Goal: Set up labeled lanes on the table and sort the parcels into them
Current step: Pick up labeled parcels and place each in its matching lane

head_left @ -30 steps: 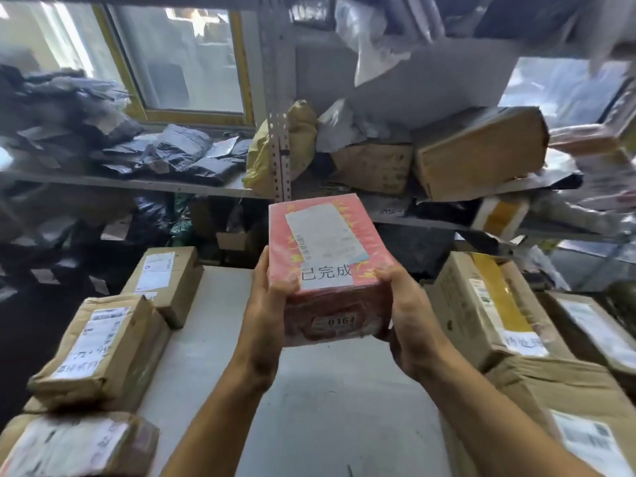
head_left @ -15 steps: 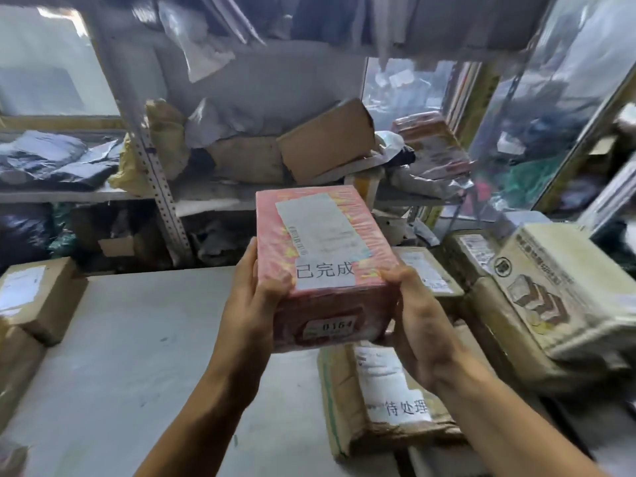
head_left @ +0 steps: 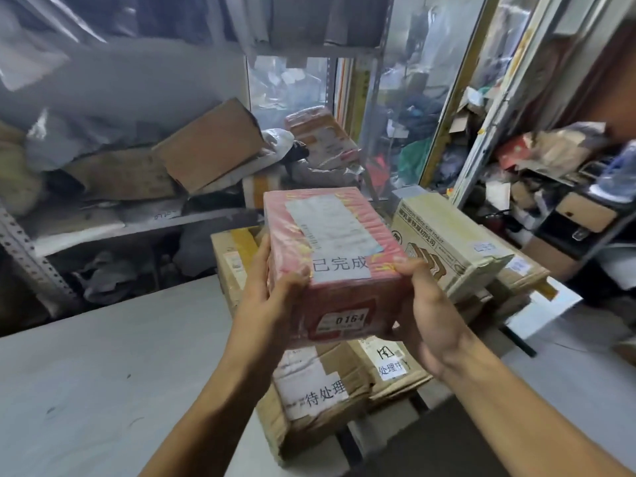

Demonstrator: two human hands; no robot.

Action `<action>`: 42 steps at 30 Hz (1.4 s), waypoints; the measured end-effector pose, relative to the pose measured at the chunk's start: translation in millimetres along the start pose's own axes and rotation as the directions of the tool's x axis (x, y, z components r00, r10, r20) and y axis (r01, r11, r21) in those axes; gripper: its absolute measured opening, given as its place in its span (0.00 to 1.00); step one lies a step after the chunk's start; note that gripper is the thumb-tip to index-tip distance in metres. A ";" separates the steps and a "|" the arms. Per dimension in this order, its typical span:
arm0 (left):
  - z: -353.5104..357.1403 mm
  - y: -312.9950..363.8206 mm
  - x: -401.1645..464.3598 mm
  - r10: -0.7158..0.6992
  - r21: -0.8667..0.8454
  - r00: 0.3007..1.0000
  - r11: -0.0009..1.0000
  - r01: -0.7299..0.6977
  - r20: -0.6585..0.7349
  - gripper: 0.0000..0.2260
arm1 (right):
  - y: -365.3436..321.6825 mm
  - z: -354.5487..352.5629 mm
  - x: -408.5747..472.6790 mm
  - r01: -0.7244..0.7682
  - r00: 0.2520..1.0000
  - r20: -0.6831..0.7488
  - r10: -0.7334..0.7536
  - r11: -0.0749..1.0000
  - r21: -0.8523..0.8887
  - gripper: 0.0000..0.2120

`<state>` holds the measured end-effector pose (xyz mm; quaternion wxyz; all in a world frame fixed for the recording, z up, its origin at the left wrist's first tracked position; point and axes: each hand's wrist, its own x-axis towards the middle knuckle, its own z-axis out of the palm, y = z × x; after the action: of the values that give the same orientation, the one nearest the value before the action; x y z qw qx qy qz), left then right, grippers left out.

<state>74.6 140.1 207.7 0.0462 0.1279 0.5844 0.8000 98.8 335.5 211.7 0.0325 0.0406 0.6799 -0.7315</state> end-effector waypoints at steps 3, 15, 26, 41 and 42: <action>18.8 -12.1 5.4 -0.025 -0.017 1.000 1.000 0.025 0.018 0.29 | 1.2 -20.7 -0.5 -0.021 1.000 -0.013 0.021 0.999 0.031 0.24; 83.9 -43.7 40.9 -0.039 0.067 0.997 0.997 0.043 -0.069 0.27 | 10.1 -104.6 38.2 -0.067 0.989 0.143 0.043 0.984 0.167 0.23; 60.9 -22.5 98.5 0.016 0.133 0.999 0.991 -0.012 -0.030 0.20 | -24.6 -100.0 104.5 0.023 0.983 0.185 -0.016 0.999 -0.033 0.19; 79.8 -30.9 272.2 0.113 0.195 0.985 0.977 -0.087 -0.130 0.22 | -120.1 -153.9 285.3 0.092 0.982 0.187 -0.024 0.926 -0.366 0.17; 83.5 -39.0 284.9 0.115 0.197 0.983 0.977 -0.085 -0.145 0.23 | -119.4 -162.8 300.5 0.081 0.983 0.181 -0.010 0.917 -0.390 0.17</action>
<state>-181.1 293.0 237.4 -0.0525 0.0981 0.6524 0.7496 -209.8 508.8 287.3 0.0827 -0.0473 0.8088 -0.5803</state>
